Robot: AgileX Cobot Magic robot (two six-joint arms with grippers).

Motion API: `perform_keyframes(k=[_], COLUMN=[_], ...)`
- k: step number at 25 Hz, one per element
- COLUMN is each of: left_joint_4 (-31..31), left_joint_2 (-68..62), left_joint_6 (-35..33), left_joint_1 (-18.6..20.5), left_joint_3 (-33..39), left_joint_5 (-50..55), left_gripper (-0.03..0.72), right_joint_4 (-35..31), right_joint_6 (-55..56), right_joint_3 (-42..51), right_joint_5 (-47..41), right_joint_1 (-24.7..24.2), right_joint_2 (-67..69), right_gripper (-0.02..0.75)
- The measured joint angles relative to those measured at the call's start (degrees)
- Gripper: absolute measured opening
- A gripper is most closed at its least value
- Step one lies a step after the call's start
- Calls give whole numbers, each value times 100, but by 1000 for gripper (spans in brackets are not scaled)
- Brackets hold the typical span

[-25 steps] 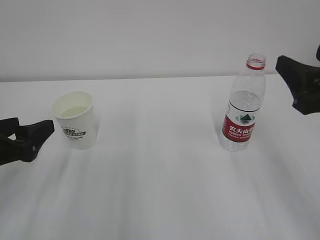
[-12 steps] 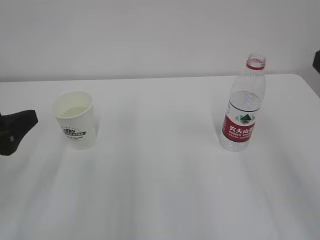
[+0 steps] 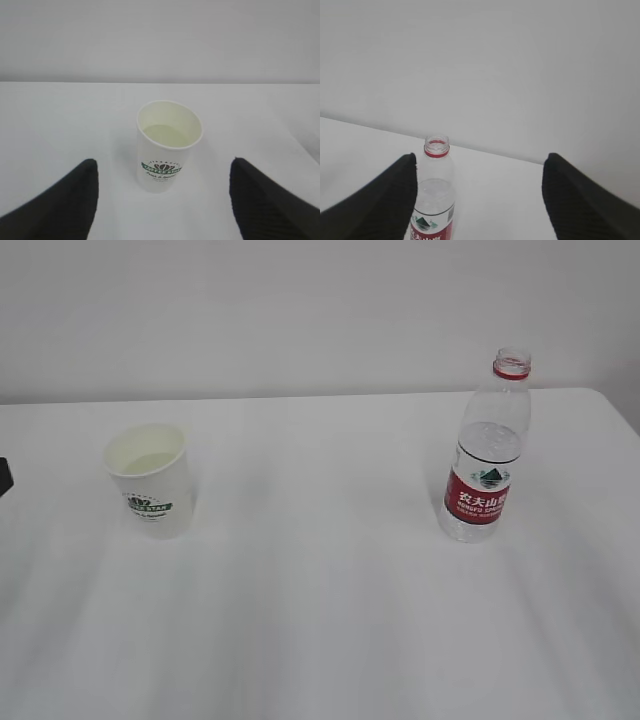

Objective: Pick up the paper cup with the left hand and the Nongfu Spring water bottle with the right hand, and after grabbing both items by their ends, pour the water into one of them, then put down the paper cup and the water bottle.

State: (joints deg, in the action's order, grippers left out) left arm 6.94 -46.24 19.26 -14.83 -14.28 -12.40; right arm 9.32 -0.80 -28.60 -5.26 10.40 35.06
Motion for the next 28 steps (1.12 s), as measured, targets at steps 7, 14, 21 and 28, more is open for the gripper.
perform_keyframes(k=[7,14,21,28], left_joint_4=[0,233,236,129], left_joint_2=[1222,1746,1791,1973], left_joint_6=[10,-117,-483,-610], left_joint_1=[0,0,0,0], left_joint_3=[-145,-961,-1929,-2402], left_joint_5=[1674,3069,4570,5501], left_gripper=[588,568,550,515], right_joint_4=[-62,-224,-335,-360], right_joint_6=[0,0,0,0], right_joint_3=[-89,-182,-396,-769], right_joint_5=[-692,-1231,-1908,-2643], right_joint_1=[0,0,0,0], right_joint_2=[-508,-858,-1276,-1631], right_gripper=[592,591,591,591])
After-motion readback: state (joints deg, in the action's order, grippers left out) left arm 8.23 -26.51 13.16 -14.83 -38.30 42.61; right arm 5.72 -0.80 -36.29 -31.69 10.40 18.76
